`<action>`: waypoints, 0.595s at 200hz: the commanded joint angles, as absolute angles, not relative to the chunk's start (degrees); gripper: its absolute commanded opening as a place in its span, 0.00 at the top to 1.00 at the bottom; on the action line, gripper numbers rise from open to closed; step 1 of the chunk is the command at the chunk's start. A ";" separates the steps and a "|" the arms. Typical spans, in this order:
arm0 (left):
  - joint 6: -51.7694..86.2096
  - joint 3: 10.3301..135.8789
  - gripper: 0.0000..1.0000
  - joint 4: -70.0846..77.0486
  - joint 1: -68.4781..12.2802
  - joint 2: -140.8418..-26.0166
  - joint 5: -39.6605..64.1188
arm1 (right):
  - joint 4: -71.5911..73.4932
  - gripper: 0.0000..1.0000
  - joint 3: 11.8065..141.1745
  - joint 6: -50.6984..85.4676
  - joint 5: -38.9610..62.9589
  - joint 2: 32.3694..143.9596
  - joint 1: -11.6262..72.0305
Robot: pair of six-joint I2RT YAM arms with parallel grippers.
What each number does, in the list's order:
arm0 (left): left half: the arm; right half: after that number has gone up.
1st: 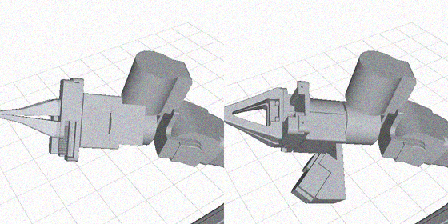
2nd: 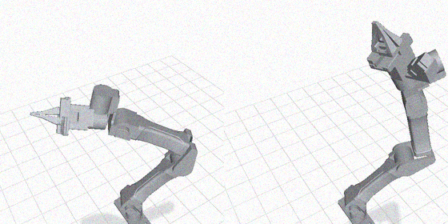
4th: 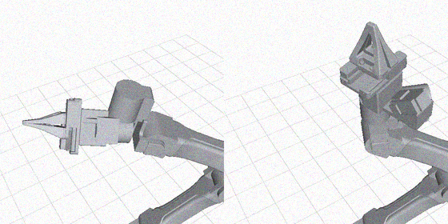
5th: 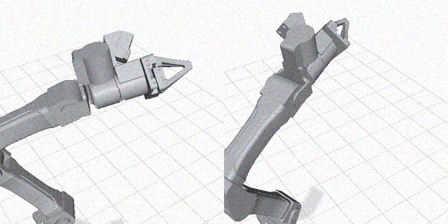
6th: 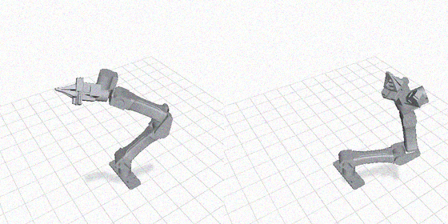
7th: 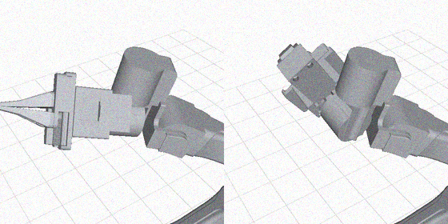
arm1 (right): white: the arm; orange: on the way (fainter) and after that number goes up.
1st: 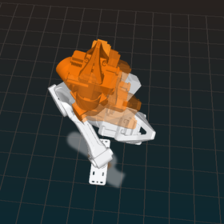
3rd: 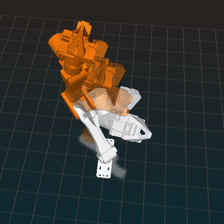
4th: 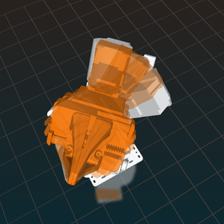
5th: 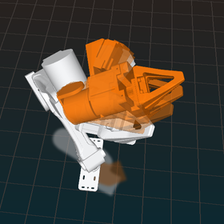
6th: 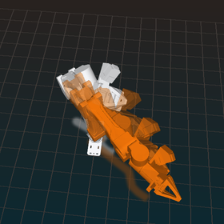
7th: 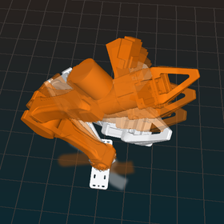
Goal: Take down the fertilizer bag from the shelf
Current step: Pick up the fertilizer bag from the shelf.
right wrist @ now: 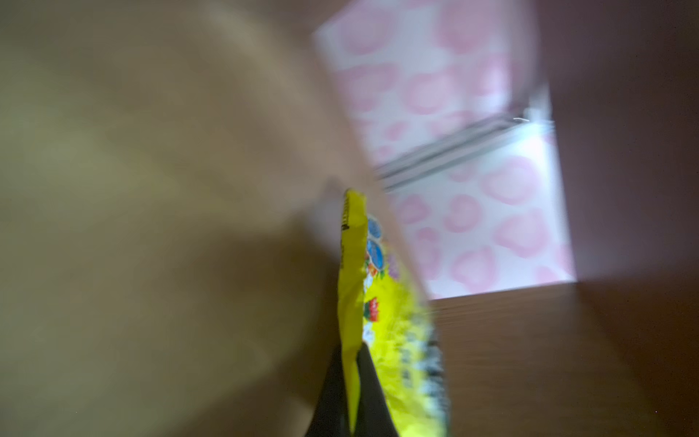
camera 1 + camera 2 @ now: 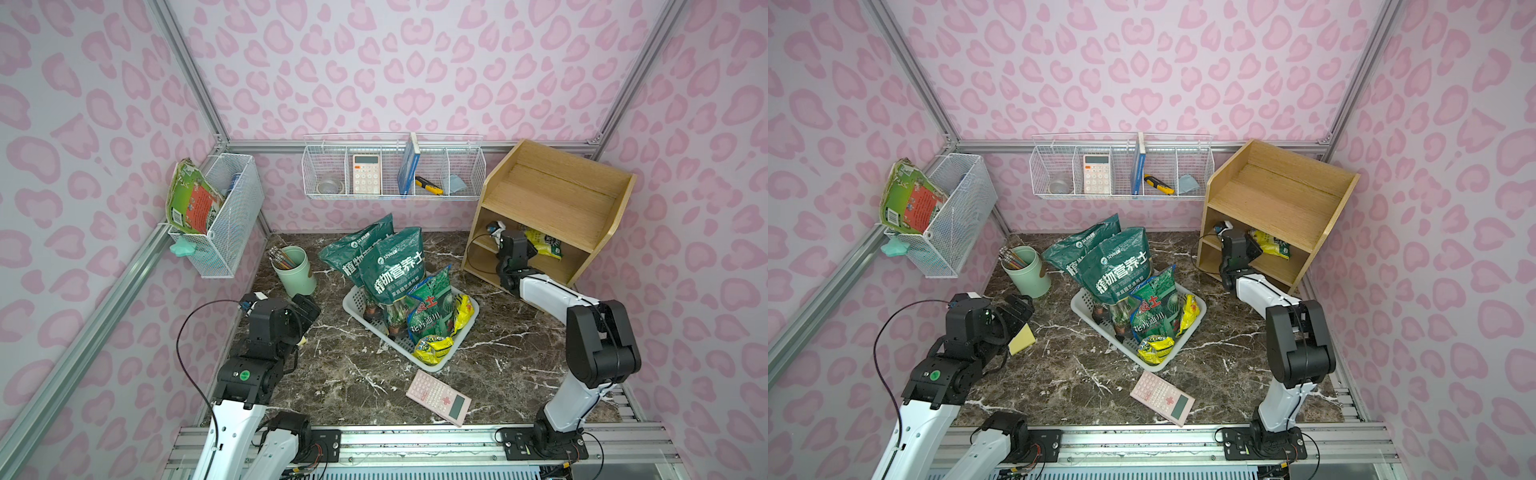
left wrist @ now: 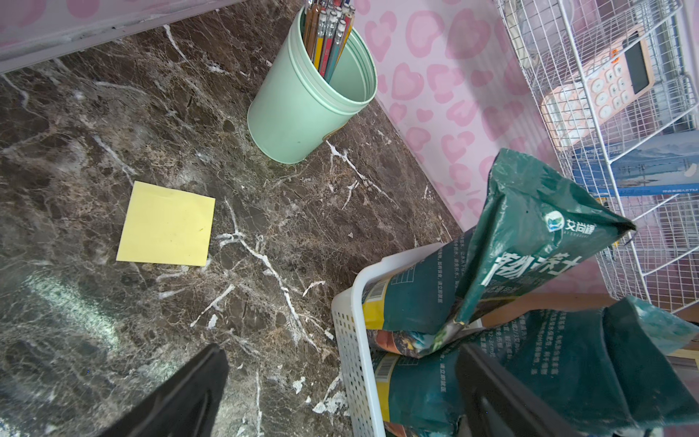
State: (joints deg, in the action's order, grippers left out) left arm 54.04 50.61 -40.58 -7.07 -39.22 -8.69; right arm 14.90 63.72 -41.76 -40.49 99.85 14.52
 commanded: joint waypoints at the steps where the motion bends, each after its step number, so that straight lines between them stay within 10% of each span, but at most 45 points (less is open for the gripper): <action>1: 53.55 50.88 0.01 -41.98 -6.97 -38.77 -10.15 | -5.42 1.00 63.47 -35.15 -32.04 97.01 17.40; 119: 52.60 48.61 0.01 -43.30 -6.88 -38.36 -15.70 | -12.26 1.00 64.20 -18.00 -35.15 80.09 38.73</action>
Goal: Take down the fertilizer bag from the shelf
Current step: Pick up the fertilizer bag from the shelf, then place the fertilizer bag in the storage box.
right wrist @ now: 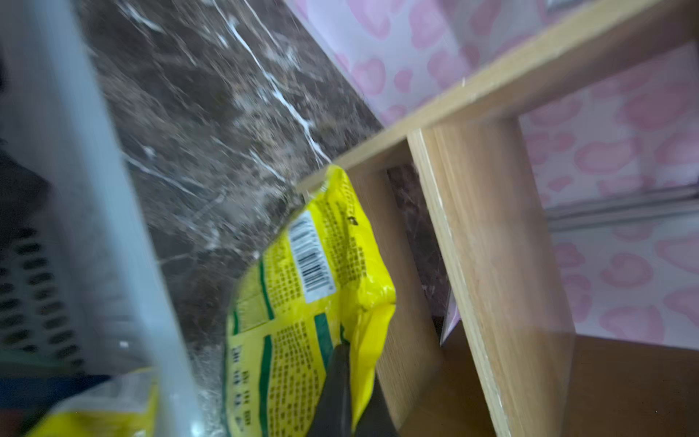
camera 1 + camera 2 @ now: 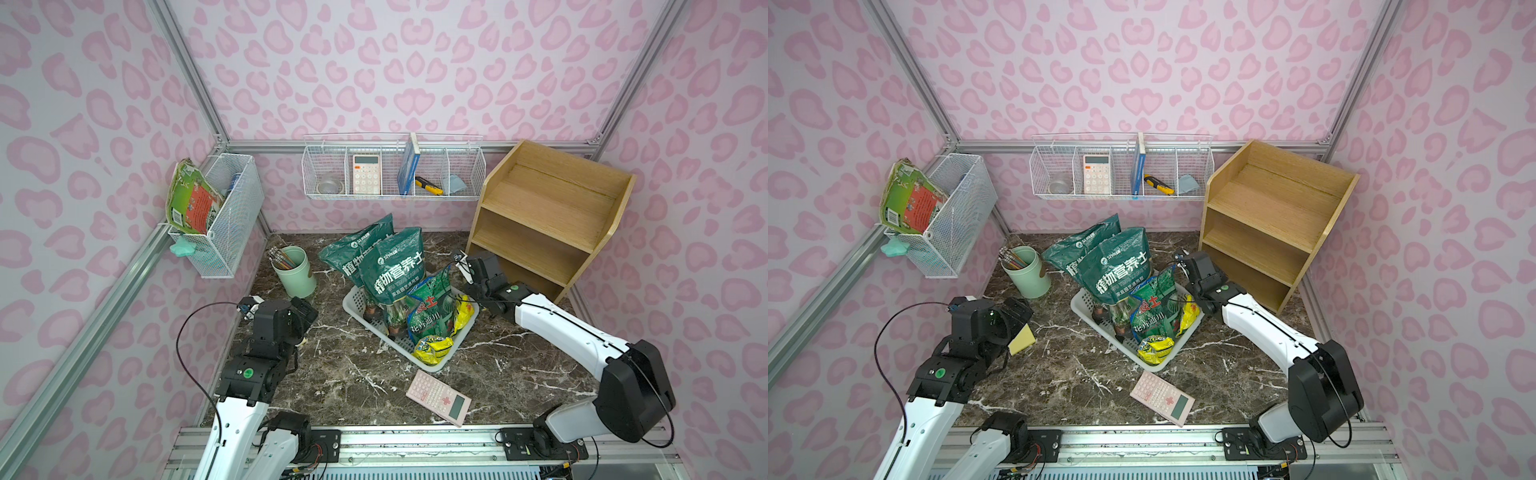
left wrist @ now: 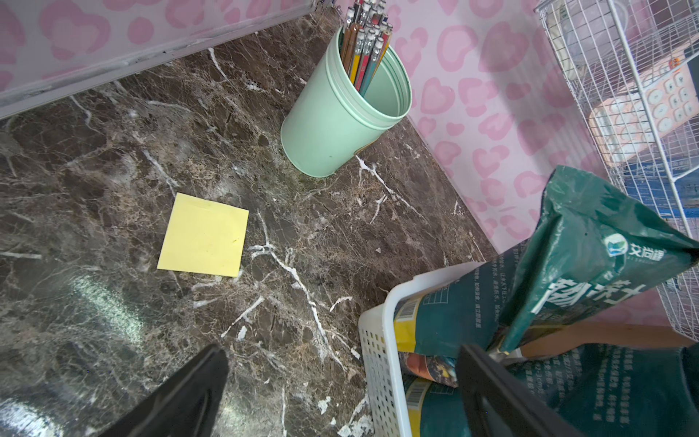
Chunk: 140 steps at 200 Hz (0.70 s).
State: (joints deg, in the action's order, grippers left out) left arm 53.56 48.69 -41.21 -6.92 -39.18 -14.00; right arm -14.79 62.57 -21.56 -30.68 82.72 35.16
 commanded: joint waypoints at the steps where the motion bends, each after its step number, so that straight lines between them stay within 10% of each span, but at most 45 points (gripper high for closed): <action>1: 52.58 48.52 0.01 -43.27 -6.87 -38.29 -15.76 | -12.28 1.00 64.31 -17.88 -35.29 79.95 38.92; 140: 53.34 48.03 0.01 -42.14 -6.88 -37.71 -14.69 | -9.09 1.00 76.30 -14.55 -52.79 71.95 77.73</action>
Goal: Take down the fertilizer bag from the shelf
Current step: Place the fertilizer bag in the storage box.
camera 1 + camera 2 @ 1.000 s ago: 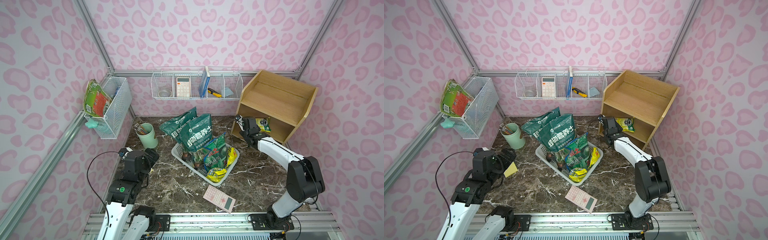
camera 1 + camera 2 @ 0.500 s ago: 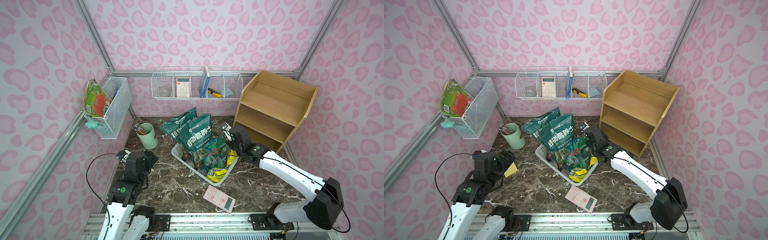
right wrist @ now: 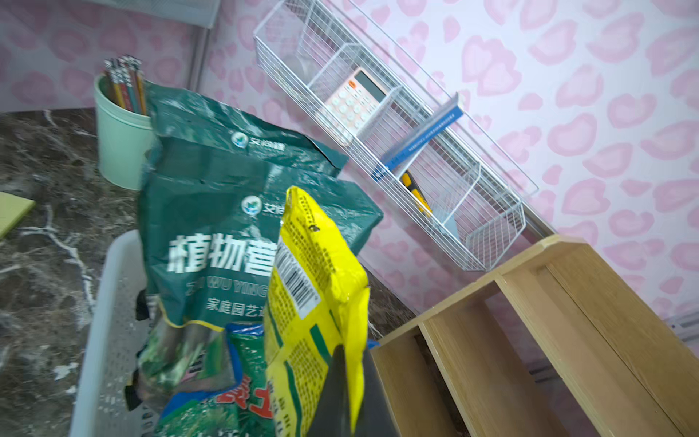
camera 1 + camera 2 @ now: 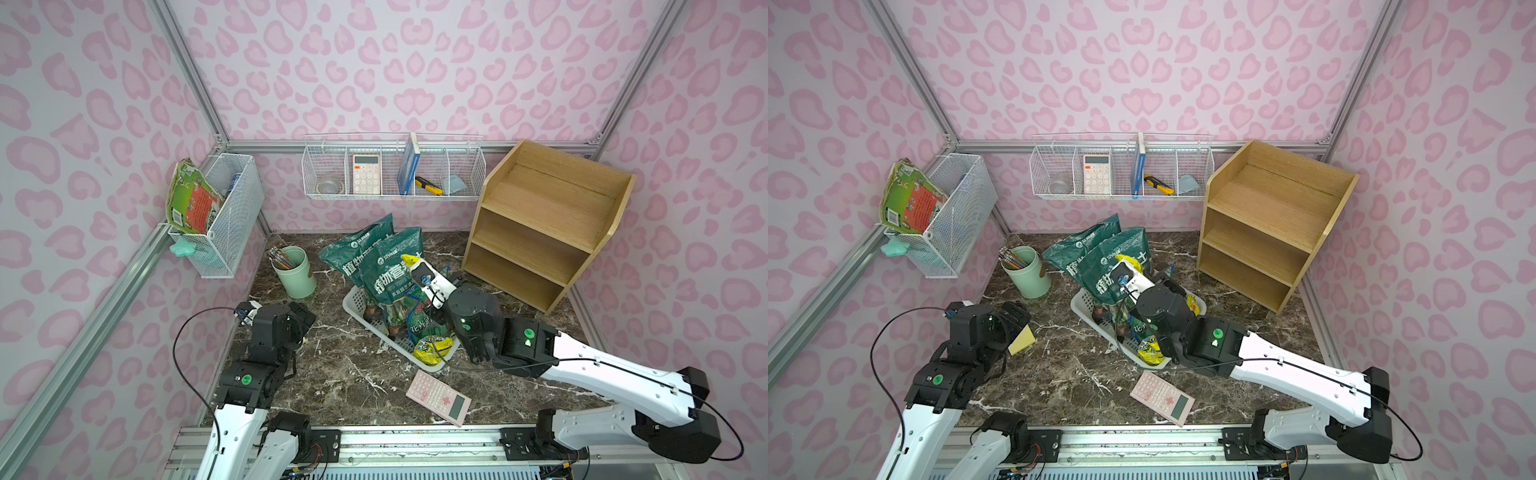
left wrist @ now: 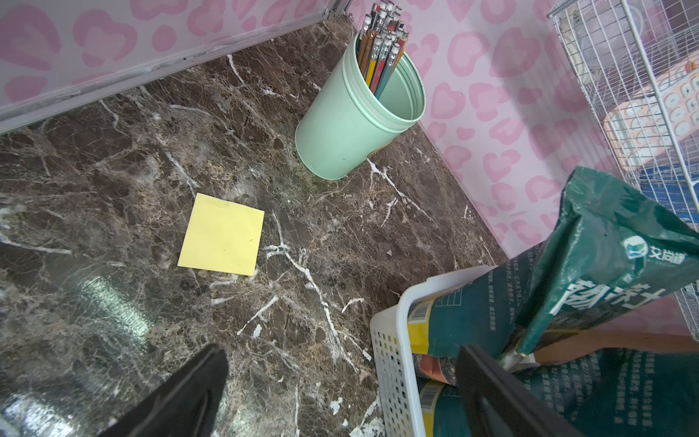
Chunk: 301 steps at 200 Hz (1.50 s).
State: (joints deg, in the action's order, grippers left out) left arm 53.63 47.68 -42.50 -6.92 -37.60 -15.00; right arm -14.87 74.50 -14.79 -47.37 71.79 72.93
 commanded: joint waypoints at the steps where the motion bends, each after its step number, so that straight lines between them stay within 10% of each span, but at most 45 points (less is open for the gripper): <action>1: 53.34 48.01 0.01 -42.16 -6.91 -37.71 -14.68 | -9.03 1.00 76.38 -14.57 -52.94 71.96 77.97; 301: 53.85 47.87 0.01 -42.28 -6.86 -37.78 -14.20 | 7.16 1.00 51.61 12.04 -35.43 89.85 71.53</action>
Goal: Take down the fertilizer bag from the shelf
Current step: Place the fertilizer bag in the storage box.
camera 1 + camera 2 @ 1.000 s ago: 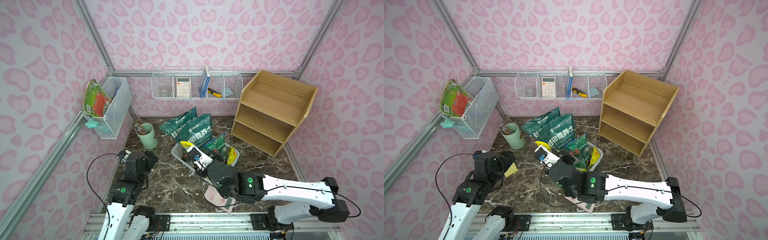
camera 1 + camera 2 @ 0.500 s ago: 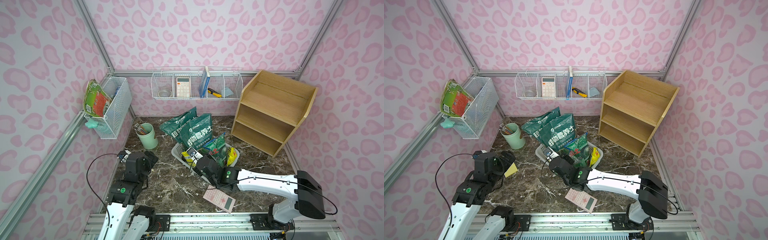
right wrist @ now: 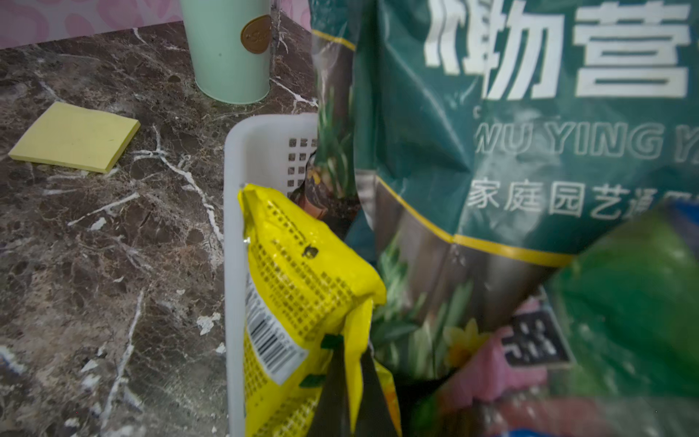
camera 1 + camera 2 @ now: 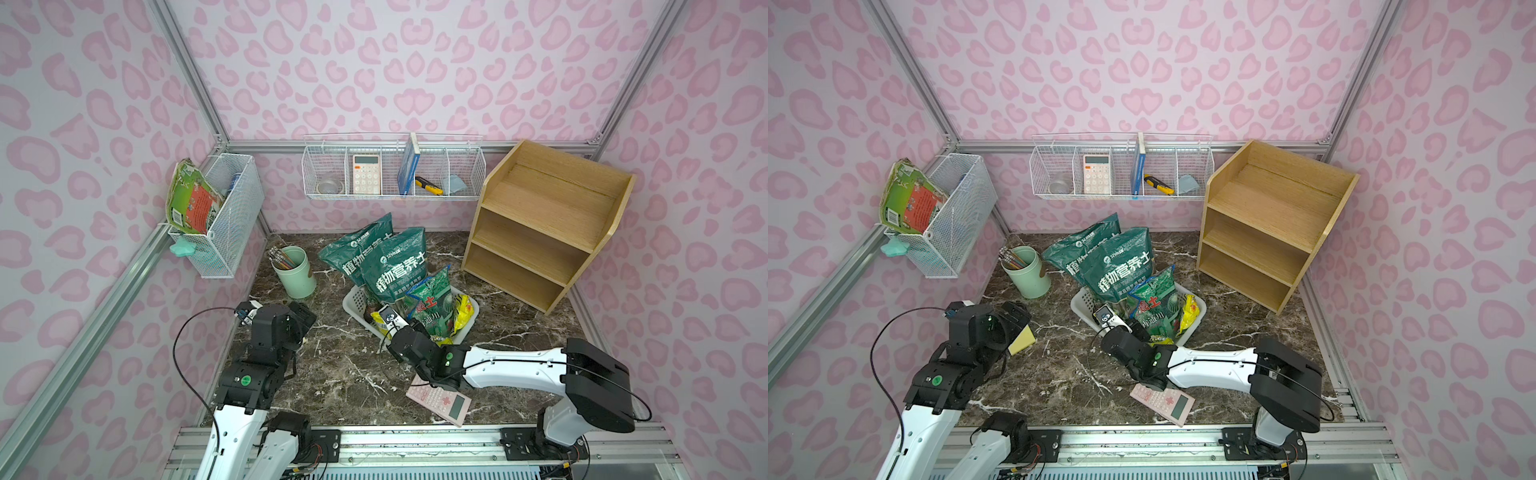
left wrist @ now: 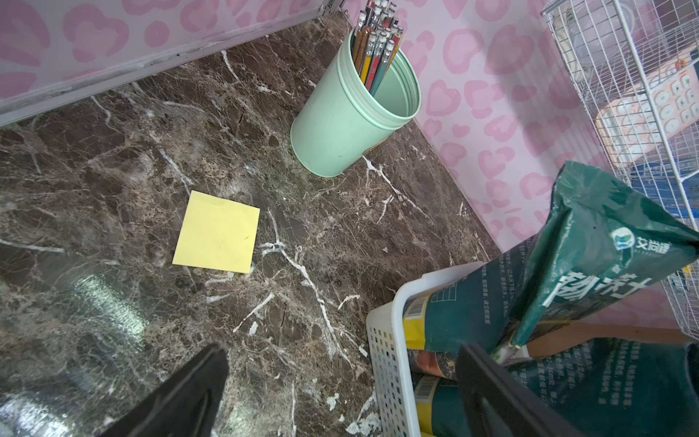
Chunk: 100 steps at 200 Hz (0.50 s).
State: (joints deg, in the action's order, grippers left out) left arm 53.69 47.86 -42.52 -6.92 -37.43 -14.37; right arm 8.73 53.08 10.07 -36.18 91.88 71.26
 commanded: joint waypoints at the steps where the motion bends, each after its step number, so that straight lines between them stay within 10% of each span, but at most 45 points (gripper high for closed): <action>1: 53.87 47.89 0.01 -42.28 -6.90 -37.83 -14.22 | 7.18 1.00 51.56 12.04 -35.34 89.66 71.54; 30: 53.28 47.80 0.01 -42.13 -6.86 -38.30 -13.57 | 9.49 0.96 52.53 9.07 -30.69 87.00 71.93; 46: 50.72 47.41 0.01 -40.48 -6.89 -38.71 -12.33 | 10.91 0.49 53.91 6.86 -27.99 84.90 71.74; 50: 49.97 47.05 0.01 -39.72 -6.88 -38.76 -11.95 | 11.72 0.10 54.05 6.20 -27.45 84.01 71.71; 53: 49.48 46.86 0.01 -39.22 -6.90 -38.94 -11.77 | 12.35 0.01 54.16 5.74 -27.21 83.30 71.70; 100: 57.24 39.97 0.02 -37.25 -6.86 -40.81 -27.57 | 24.11 0.01 46.31 -0.52 -36.10 64.76 67.70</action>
State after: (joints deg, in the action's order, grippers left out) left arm 51.53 43.64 -38.33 -6.92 -39.99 -15.75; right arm 15.40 50.70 4.05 -29.34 72.07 69.80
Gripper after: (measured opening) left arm 0.987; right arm 0.998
